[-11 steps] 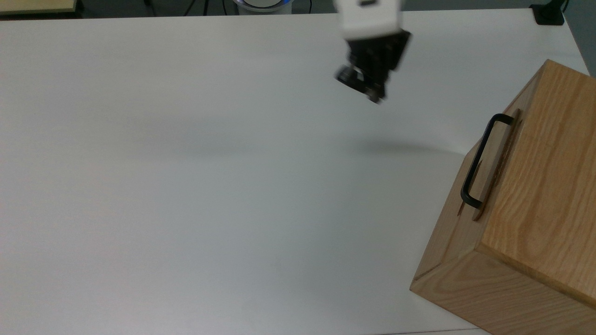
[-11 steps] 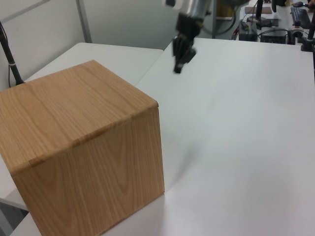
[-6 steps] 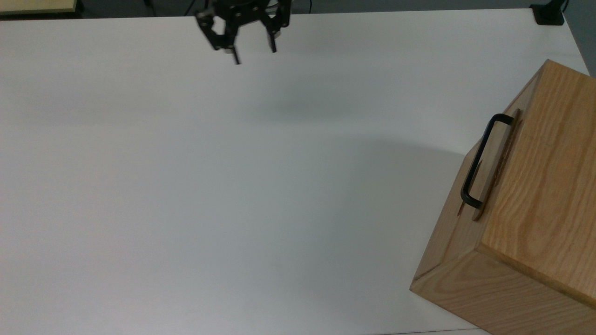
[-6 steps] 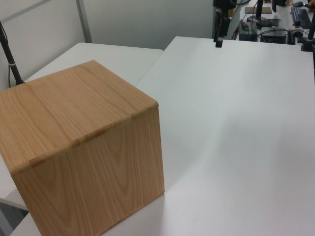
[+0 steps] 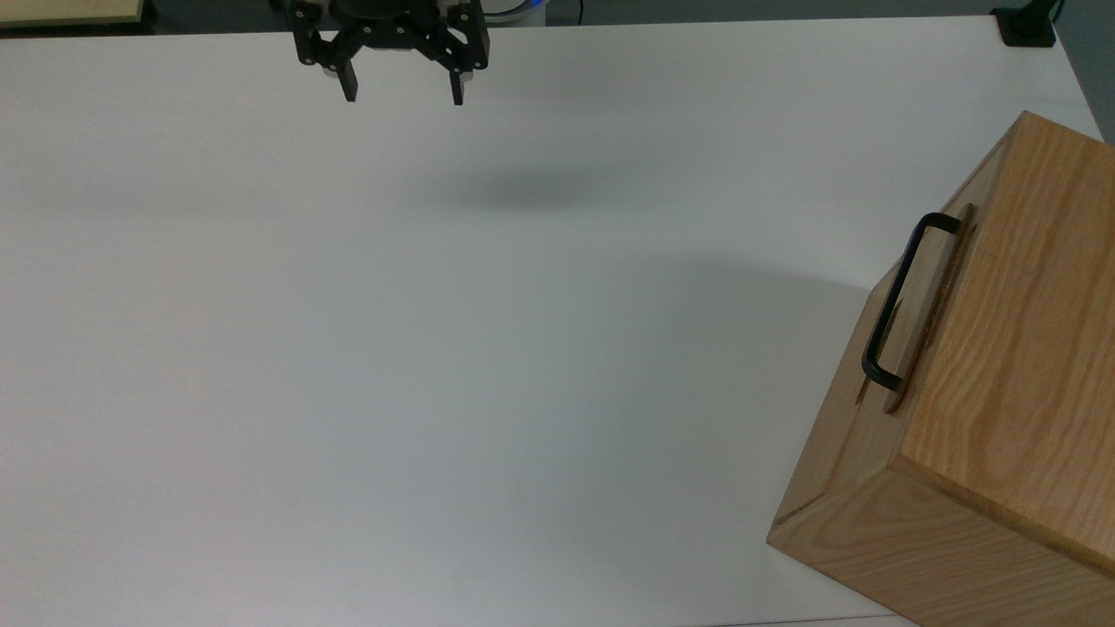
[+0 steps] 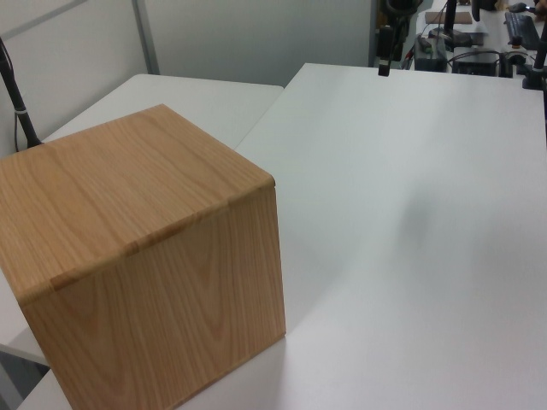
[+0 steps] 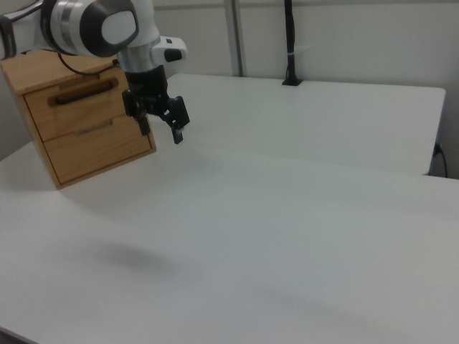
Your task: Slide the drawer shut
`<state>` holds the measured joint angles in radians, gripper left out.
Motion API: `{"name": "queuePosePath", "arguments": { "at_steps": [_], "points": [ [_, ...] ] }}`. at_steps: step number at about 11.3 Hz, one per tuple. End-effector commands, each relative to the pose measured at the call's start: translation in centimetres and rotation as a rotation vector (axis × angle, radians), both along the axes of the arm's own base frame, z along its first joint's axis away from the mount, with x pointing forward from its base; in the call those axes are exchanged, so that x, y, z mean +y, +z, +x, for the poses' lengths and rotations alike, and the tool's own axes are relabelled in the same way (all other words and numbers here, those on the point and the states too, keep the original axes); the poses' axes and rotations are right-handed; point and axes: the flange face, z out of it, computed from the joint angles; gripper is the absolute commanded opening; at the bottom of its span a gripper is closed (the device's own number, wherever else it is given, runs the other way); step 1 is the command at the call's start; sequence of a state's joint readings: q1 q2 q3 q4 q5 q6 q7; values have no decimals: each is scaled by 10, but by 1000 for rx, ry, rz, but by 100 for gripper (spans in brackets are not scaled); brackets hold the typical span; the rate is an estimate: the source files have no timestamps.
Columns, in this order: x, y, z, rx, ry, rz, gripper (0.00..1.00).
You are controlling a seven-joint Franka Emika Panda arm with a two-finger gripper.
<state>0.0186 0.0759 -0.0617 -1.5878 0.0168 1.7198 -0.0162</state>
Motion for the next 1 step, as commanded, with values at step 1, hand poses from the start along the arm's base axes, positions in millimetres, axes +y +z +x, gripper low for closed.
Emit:
{"name": "queuePosePath", "arguments": {
  "at_steps": [1],
  "points": [
    [-1,3,-9,31,-76,-11,100]
  ]
}}
